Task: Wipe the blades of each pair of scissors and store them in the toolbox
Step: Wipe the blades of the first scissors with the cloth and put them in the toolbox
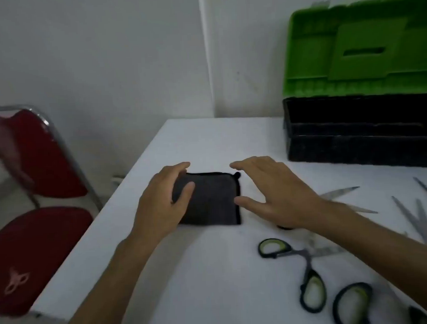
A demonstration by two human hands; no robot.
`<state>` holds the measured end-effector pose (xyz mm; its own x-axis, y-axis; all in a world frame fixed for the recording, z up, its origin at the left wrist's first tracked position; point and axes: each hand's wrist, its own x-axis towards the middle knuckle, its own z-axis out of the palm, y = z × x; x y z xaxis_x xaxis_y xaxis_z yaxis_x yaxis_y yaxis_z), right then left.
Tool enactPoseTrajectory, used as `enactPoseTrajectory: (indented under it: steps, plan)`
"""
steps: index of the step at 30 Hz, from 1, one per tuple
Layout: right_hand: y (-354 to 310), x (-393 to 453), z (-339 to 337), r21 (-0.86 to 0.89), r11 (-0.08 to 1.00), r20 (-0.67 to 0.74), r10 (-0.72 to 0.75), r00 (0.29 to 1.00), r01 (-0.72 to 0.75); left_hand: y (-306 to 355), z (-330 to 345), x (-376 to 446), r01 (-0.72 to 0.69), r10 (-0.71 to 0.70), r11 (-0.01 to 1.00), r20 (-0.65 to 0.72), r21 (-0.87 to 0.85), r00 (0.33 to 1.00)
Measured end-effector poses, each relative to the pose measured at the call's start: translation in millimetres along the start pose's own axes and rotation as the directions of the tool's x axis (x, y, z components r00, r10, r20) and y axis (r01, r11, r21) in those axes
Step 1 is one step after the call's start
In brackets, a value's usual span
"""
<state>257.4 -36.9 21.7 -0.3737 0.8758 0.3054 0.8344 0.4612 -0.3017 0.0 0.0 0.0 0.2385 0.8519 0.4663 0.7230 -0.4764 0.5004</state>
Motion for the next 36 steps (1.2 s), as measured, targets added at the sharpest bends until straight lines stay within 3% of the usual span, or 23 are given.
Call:
enactPoseTrajectory:
  steps: [9,15,19,21,22,24,26,28,31,33,36]
  plan:
    - [-13,44,45,-0.06,0.989,0.276,-0.113,0.954,0.135,-14,10,-17,0.035,-0.036,0.999,0.041,0.031,0.998]
    - [-17,47,54,-0.068,0.987,0.12,-0.137,0.983,0.146,-4,10,-17,-0.026,0.025,0.999,-0.045,-0.03,0.999]
    - [-15,55,38,0.256,0.964,0.013,0.073,0.997,-0.074,16,8,-13,-0.101,0.091,0.993,-0.144,-0.066,0.985]
    - [-10,54,18,0.506,0.842,-0.037,0.239,0.97,-0.188,30,9,-8,-0.148,0.123,0.984,-0.226,-0.096,0.966]
    - [-8,52,8,0.638,0.729,-0.036,0.352,0.935,-0.249,38,11,-4,-0.173,0.138,0.98,-0.279,-0.102,0.95]
    - [-1,47,-13,0.859,0.399,0.047,0.561,0.827,-0.32,55,17,4,-0.224,0.162,0.965,-0.355,-0.139,0.921]
    - [13,36,-33,0.967,0.037,0.172,0.63,0.757,-0.251,70,27,14,-0.264,0.18,0.941,-0.35,-0.211,0.92]
    - [27,19,-53,0.972,-0.155,0.233,0.634,0.737,-0.174,82,39,22,-0.251,0.178,0.921,-0.25,-0.299,0.952]
    - [48,-16,-79,0.966,-0.247,0.235,0.693,0.682,-0.082,94,66,34,-0.22,0.243,0.93,0.045,-0.294,0.969]
    - [63,-43,-94,0.966,-0.254,0.225,0.712,0.665,-0.055,101,86,44,-0.267,0.318,0.937,0.231,-0.226,0.919]
    - [78,-78,-109,0.986,-0.159,0.148,0.68,0.718,-0.052,115,110,57,-0.319,0.332,0.942,0.454,-0.108,0.827]
